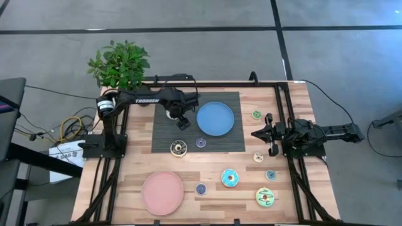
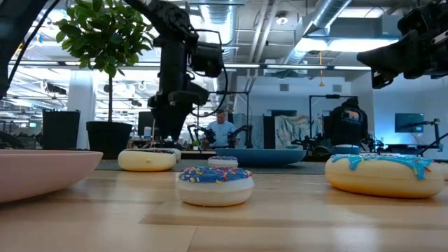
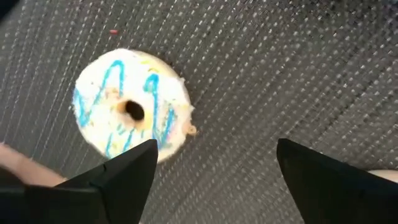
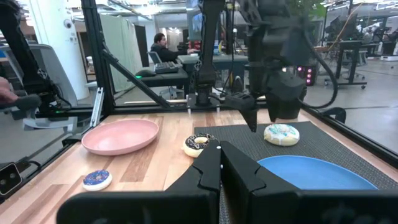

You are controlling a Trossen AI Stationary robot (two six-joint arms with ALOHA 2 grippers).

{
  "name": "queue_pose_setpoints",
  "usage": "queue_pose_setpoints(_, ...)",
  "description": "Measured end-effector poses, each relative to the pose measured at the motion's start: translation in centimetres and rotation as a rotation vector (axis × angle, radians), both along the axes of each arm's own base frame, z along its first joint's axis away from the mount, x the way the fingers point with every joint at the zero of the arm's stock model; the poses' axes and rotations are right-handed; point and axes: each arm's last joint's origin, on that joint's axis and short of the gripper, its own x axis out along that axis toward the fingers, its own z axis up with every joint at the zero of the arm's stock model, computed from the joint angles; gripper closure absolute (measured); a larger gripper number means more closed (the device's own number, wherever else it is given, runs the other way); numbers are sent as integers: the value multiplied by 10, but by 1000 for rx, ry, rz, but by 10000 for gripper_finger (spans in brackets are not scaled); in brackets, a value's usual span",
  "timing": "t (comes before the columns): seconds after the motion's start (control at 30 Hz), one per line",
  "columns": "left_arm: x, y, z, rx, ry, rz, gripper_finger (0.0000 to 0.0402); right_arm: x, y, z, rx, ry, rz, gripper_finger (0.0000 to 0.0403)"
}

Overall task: Pick & Place donuts
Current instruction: Put the big white donut on the light orange plate

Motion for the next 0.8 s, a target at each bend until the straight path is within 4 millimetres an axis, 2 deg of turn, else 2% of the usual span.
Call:
queue_pose_setpoints(0.43, -10, 22, -17, 25, -38, -20, 102, 0, 0, 0, 0, 0, 0, 403)
queue_pose_setpoints(0.63, -19, 24, -31, -11, -27, -17, 116, 0, 0, 0, 0, 0, 0, 403)
queue_pose_setpoints(0.8, -19, 24, -34, -2, -34, -41, 136, 0, 0, 0, 0, 0, 0, 403)
